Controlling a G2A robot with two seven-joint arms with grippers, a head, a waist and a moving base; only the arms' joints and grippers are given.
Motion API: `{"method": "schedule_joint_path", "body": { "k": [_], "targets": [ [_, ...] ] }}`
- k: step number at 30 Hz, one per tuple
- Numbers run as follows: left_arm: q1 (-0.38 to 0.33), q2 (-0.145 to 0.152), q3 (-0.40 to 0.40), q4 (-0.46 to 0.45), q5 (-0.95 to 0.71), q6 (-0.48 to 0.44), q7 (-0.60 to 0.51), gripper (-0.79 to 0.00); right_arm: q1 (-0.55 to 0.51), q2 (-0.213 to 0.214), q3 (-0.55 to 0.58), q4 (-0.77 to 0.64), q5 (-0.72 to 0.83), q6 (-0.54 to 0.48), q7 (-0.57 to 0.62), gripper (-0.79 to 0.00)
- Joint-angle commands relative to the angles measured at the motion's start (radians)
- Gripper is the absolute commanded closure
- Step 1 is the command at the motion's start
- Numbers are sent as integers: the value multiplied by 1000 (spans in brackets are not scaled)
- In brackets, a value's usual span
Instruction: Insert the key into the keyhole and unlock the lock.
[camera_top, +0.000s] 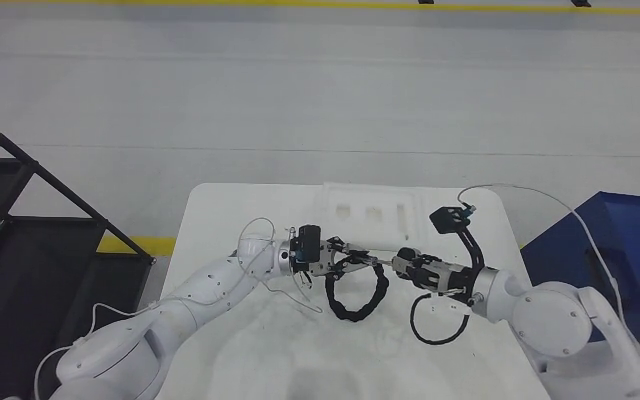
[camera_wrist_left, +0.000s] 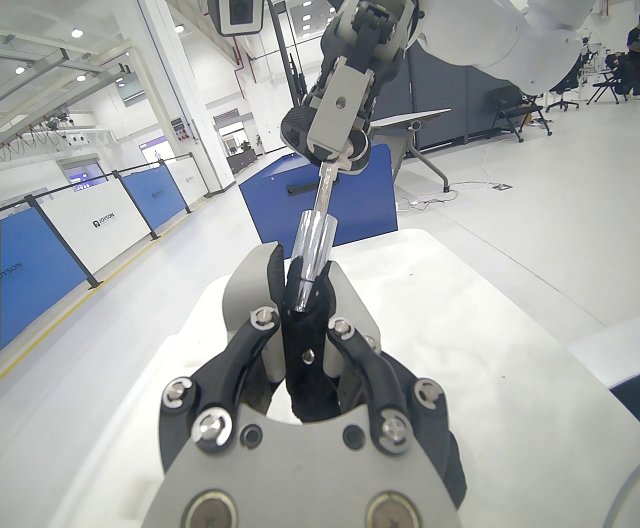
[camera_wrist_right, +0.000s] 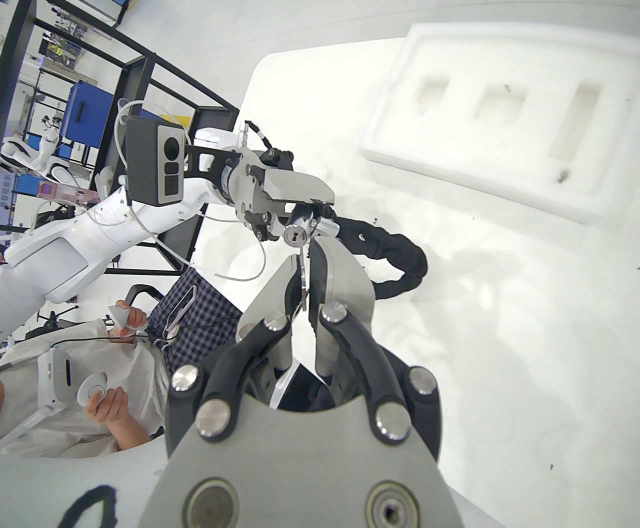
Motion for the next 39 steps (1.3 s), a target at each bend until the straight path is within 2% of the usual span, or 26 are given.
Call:
{"method": "schedule_joint_path", "body": {
  "k": [1,22,39],
  "targets": [
    [2,-2,-5,3,4,-3,3,0,0,0,-2,-1,0,3,-2,0],
    [22,-16,-52,4,48,-12,-7,0,4,-1,-8,6,-2,16,-8,0],
    [43,-14,-94,-23,94,1,-21,0,17,-1,-22,14,-17,29,3,0]
  ]
}}
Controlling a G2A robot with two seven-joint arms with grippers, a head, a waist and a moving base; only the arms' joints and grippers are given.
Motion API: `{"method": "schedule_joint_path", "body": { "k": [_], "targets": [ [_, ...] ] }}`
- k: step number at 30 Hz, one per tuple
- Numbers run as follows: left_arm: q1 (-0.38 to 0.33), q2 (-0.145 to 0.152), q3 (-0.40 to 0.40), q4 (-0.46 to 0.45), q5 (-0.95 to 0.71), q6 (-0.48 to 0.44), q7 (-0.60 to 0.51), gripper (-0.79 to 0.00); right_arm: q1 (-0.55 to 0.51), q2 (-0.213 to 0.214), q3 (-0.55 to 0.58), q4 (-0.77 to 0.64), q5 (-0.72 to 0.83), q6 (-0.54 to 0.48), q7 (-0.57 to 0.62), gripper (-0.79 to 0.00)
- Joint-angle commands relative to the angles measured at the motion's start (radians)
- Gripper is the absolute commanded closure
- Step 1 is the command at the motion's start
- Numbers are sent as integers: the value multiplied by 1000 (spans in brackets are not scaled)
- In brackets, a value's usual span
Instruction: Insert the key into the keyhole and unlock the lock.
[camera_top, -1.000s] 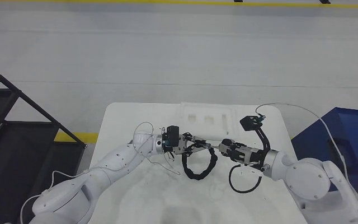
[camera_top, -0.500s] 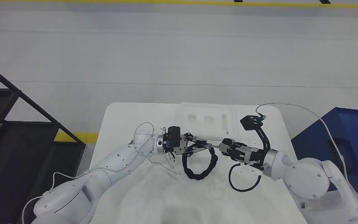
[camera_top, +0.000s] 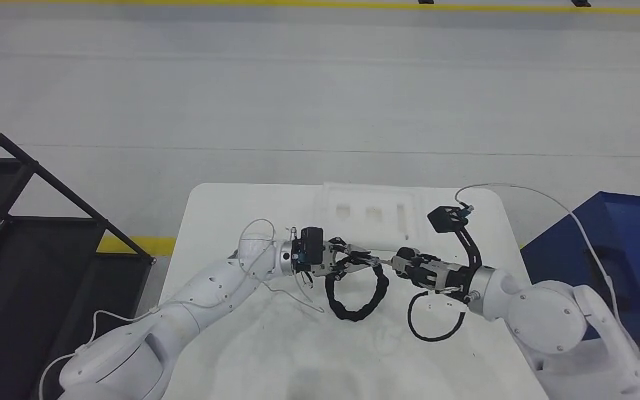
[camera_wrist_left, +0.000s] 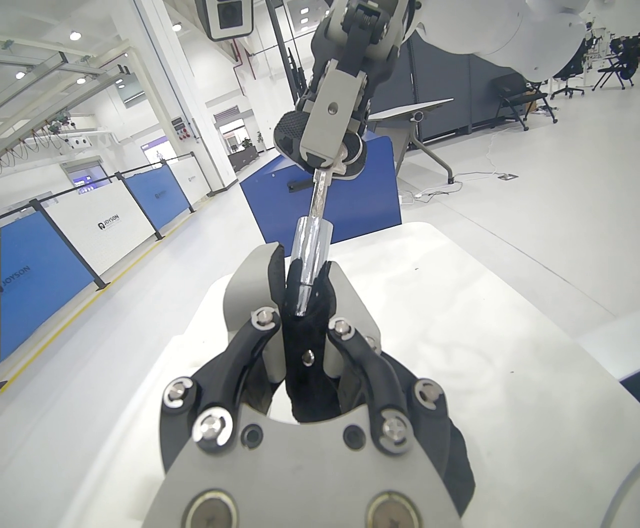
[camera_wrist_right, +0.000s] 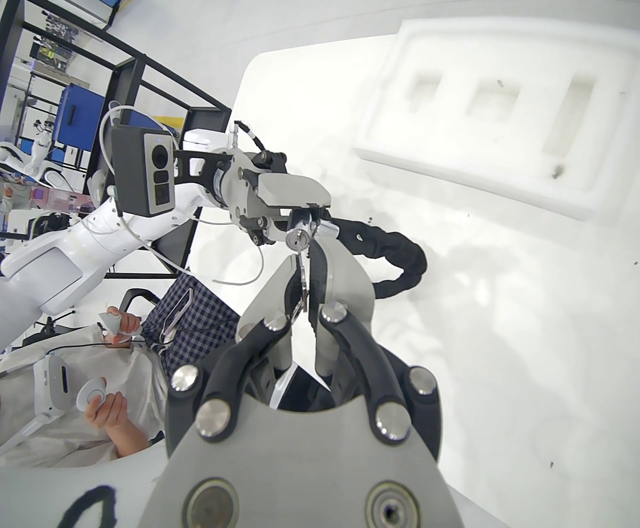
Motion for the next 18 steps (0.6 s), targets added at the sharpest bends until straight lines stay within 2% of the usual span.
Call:
{"method": "schedule_joint_path", "body": {
  "k": [1,9,18],
  "targets": [
    [3,2,-7,-8,8,9,-3,0,3,0,-3,0,-8,6,1,0],
    [22,13,-35,-47,38,27,-19,0,16,-2,-20,3,-19,28,3,0],
    [36,23,-56,-72,74,19,9,0,39,-5,-34,25,4,25,14,0]
  ]
}}
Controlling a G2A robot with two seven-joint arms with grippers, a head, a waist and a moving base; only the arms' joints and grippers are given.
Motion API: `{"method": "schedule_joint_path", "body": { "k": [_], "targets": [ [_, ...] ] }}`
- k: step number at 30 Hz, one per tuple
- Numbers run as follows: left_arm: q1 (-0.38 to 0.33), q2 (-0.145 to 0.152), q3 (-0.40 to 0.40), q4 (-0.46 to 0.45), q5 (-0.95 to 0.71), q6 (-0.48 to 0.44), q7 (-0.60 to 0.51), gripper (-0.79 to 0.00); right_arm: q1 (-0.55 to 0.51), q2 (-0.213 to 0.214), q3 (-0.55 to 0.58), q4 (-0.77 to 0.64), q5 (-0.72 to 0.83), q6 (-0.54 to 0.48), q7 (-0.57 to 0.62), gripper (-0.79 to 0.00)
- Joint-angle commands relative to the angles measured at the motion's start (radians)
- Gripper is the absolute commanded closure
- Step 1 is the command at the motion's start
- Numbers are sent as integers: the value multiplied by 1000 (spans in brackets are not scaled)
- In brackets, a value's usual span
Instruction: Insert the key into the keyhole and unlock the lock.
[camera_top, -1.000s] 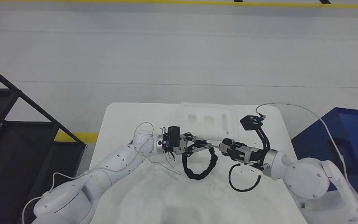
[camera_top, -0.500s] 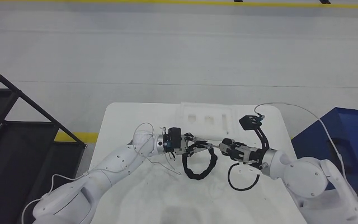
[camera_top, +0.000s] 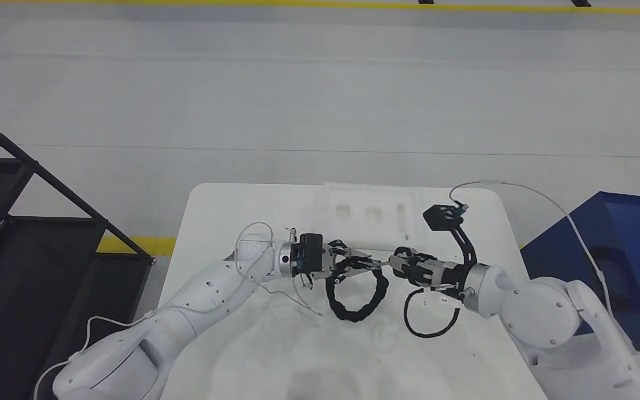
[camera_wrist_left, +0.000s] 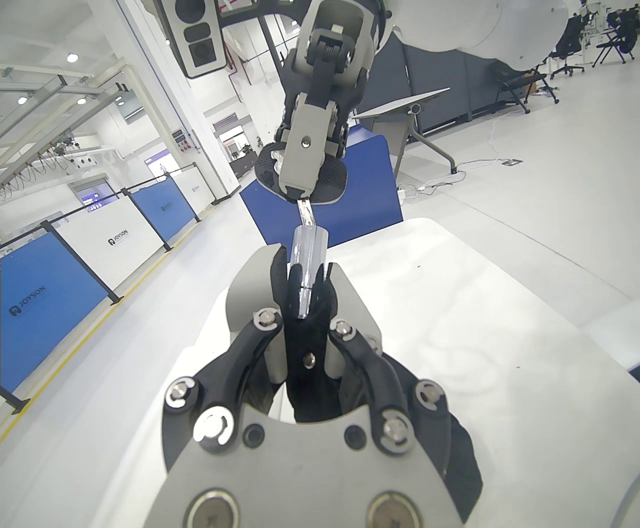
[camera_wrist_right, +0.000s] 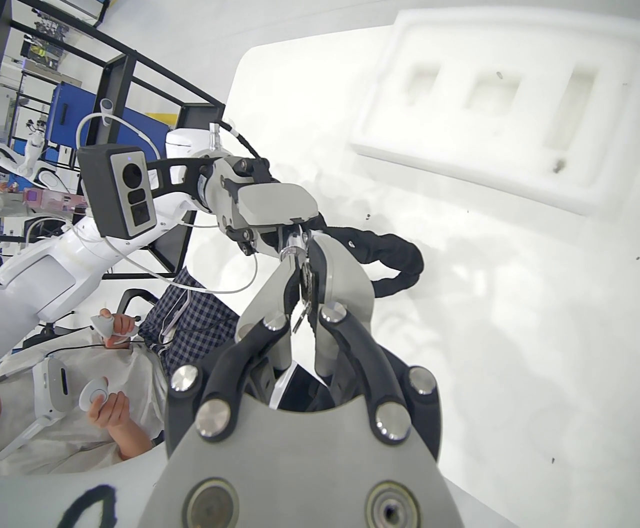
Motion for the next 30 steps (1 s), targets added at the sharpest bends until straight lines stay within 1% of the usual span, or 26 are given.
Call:
{"method": "schedule_joint_path", "body": {
  "k": [1,9,13,22,30],
  "targets": [
    [2,1,-4,-1,2,-3,5,0,4,-1,-2,5,6,-1,-1,0],
    [10,-2,-19,11,-30,-37,45,0,5,-3,-3,13,34,-18,-10,0],
    [14,-3,-14,8,-55,-38,45,0,7,-3,-3,22,54,-33,-9,0],
    [13,10,14,-4,-127,-27,56,0,4,-6,10,55,168,-106,-9,0],
    [-9,21,56,-16,-131,-23,59,0,23,-6,3,73,176,-118,12,0]
  ]
}}
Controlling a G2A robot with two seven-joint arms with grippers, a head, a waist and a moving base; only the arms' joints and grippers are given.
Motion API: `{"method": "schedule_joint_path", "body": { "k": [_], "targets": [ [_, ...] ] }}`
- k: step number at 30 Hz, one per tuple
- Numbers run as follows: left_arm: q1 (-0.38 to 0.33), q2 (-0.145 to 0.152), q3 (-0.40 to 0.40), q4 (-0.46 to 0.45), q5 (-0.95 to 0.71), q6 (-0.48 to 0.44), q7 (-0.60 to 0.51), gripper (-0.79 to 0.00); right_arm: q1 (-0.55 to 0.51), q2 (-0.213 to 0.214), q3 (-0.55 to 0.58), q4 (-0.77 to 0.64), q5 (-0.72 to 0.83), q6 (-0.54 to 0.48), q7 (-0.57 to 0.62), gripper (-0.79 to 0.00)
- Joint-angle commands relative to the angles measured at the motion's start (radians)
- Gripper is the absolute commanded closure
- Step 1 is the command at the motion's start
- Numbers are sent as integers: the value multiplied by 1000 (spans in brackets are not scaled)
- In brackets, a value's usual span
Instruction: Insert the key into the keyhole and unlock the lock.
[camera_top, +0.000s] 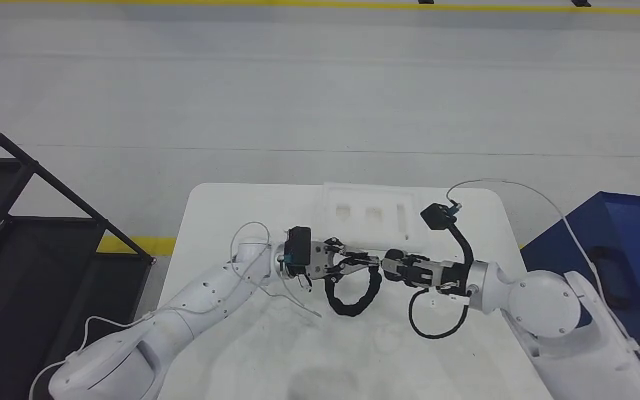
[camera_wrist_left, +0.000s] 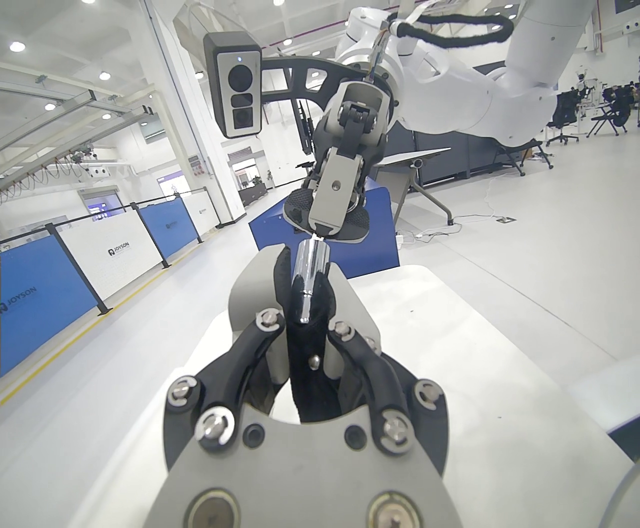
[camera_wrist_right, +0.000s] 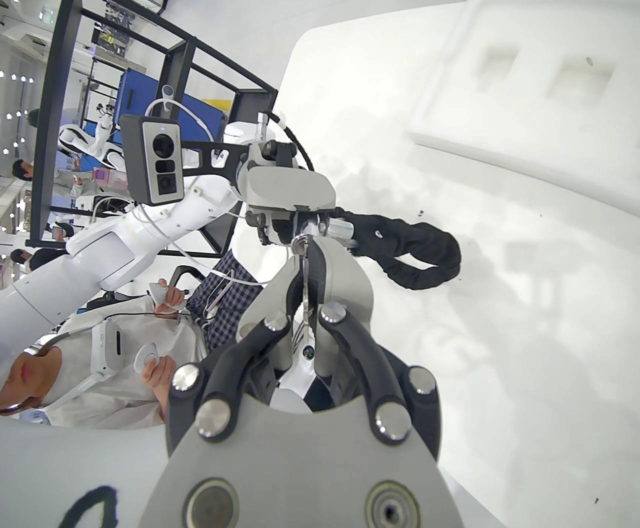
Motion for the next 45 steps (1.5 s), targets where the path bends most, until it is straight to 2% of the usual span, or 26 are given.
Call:
{"method": "schedule_joint_path", "body": {
  "k": [1,12,13,14,20,24,27,34,36,40,45],
  "targets": [
    [-7,3,12,-2,5,0,0,0,9,0,-5,3,-3,2,8,0],
    [-31,11,59,4,-16,15,15,0,48,-3,-38,32,7,19,28,-12],
    [-32,12,63,7,-21,16,16,0,49,-4,-38,35,11,16,24,-545],
    [-34,12,66,8,-26,16,16,0,49,-4,-36,38,17,13,22,-785],
    [-44,13,91,17,-75,-1,-1,0,55,0,-19,43,19,-69,27,-785],
    [-56,16,102,28,-129,-34,-34,0,72,6,-1,42,-27,-200,45,-785],
    [-67,21,105,30,-204,-102,-102,0,80,13,6,47,-110,-327,71,-785],
    [-106,40,91,28,-314,-302,-302,0,64,23,19,75,-175,-529,70,-785],
    [-116,44,84,34,-338,-355,-358,0,50,25,19,68,-208,-563,54,-785],
    [-135,51,116,41,-395,-355,-404,0,23,30,22,50,-266,-622,34,-785],
    [-172,64,149,27,-477,-355,-439,0,19,30,24,53,-263,-624,27,-785]
  ]
}}
